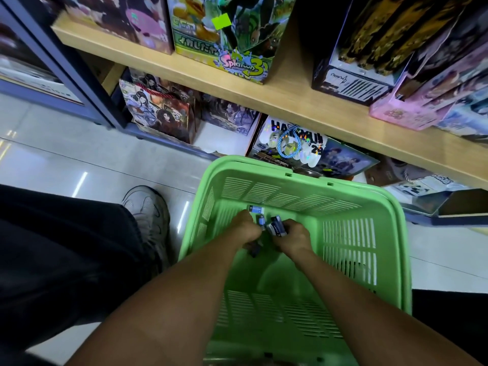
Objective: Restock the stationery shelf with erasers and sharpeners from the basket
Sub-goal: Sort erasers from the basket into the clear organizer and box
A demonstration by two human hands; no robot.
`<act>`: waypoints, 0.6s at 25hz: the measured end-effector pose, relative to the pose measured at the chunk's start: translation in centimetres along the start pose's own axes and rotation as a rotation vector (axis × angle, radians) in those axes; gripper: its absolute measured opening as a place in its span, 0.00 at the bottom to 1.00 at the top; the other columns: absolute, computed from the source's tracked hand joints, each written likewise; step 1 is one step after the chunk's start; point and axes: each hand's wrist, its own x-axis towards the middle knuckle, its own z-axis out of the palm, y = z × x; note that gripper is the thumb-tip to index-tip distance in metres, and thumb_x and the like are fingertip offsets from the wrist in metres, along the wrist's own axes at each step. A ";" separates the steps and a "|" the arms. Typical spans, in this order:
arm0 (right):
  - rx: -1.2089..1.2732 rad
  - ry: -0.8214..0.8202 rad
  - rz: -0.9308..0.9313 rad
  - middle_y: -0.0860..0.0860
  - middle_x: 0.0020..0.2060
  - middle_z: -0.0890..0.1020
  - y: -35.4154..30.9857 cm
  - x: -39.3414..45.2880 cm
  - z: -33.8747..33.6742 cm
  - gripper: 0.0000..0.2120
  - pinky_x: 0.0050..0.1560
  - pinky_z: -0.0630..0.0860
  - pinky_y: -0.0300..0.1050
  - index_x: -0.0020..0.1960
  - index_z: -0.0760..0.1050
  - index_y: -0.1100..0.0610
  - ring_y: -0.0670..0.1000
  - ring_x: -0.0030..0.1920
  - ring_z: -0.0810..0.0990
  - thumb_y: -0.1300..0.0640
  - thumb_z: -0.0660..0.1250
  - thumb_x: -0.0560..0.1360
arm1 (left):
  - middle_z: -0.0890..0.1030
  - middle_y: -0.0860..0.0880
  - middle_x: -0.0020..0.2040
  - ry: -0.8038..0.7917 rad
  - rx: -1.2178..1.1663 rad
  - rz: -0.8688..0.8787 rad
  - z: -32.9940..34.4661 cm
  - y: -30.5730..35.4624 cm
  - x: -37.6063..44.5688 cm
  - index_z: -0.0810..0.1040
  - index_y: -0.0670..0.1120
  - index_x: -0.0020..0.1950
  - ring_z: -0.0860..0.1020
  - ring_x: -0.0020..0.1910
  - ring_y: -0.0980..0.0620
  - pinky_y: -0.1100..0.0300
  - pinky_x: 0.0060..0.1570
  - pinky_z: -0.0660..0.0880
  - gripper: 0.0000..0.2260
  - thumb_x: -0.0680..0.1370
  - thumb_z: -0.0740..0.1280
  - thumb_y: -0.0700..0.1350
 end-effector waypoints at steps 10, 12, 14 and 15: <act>0.504 -0.346 -0.112 0.60 0.46 0.85 -2.6 -2.3 0.3 0.11 0.55 0.81 0.52 0.54 0.82 0.65 0.60 0.49 0.85 0.69 0.71 0.71 | 0.84 0.41 0.45 0.045 -0.589 -0.087 -0.3 0.1 -0.3 0.80 0.43 0.48 0.82 0.39 0.44 0.52 0.39 0.80 0.09 0.73 0.76 0.45; 0.396 -0.168 -0.044 0.57 0.46 0.85 -2.9 -1.6 0.2 0.13 0.50 0.79 0.45 0.57 0.82 0.65 0.56 0.45 0.84 0.70 0.68 0.74 | 0.84 0.41 0.46 0.271 -0.544 -0.081 -0.9 -0.3 0.3 0.76 0.46 0.42 0.82 0.40 0.44 0.52 0.40 0.81 0.08 0.71 0.75 0.40; 0.060 0.072 -0.069 0.57 0.50 0.83 -2.7 -0.6 0.0 0.16 0.49 0.76 0.44 0.62 0.79 0.62 0.57 0.49 0.82 0.63 0.69 0.75 | 0.84 0.44 0.49 0.405 -0.209 -0.015 -1.6 -0.4 0.6 0.76 0.47 0.44 0.83 0.46 0.42 0.54 0.45 0.81 0.06 0.72 0.73 0.43; -0.071 0.093 -0.117 0.57 0.55 0.81 -2.8 -0.4 0.1 0.19 0.51 0.76 0.45 0.65 0.76 0.59 0.58 0.52 0.81 0.60 0.70 0.75 | 0.83 0.45 0.51 0.430 0.010 0.046 -1.6 -0.4 0.4 0.78 0.48 0.49 0.82 0.50 0.42 0.56 0.46 0.79 0.06 0.73 0.72 0.44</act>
